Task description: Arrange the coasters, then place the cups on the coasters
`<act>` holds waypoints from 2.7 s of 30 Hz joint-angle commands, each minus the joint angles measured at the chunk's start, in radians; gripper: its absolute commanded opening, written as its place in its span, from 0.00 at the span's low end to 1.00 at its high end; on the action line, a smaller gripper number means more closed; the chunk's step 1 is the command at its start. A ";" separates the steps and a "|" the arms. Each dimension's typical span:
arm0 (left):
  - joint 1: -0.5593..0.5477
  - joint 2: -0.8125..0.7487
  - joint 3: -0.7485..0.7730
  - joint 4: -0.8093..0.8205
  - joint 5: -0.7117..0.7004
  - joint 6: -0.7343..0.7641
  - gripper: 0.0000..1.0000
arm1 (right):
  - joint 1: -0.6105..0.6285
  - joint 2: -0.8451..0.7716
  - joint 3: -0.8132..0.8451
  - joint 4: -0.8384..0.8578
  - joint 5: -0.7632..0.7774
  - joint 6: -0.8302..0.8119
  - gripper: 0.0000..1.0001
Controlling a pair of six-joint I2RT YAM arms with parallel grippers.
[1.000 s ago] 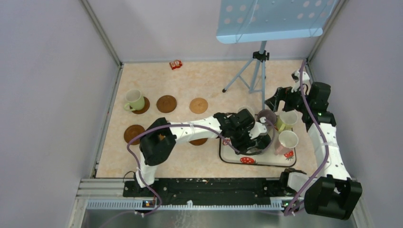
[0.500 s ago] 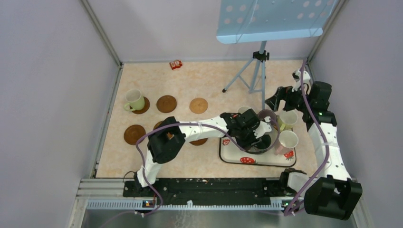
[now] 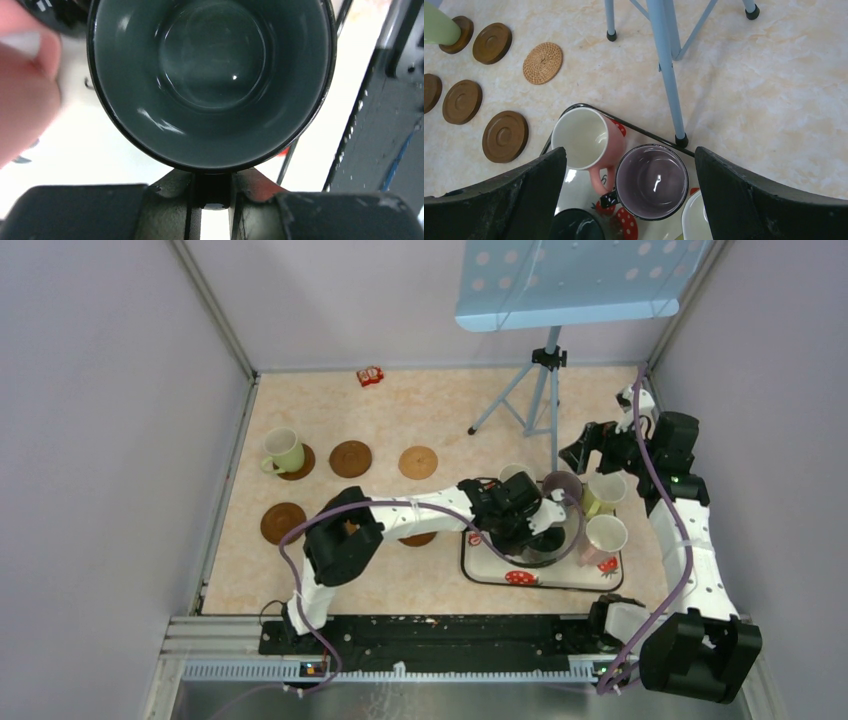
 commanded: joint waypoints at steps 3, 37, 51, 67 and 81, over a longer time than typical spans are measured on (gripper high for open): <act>0.005 -0.246 -0.140 0.015 0.068 0.067 0.00 | -0.018 -0.014 0.048 0.009 -0.016 -0.010 0.97; 1.150 -0.756 -0.495 0.051 0.290 0.399 0.00 | -0.019 0.003 0.034 0.007 -0.093 -0.046 0.97; 1.257 -0.617 -0.594 0.276 0.331 0.396 0.00 | -0.019 0.014 0.033 0.012 -0.126 -0.052 0.97; 1.257 -0.481 -0.595 0.394 0.336 0.336 0.00 | -0.019 0.036 0.035 0.014 -0.132 -0.050 0.97; 1.257 -0.408 -0.577 0.417 0.331 0.310 0.00 | -0.019 0.045 0.034 0.017 -0.136 -0.052 0.97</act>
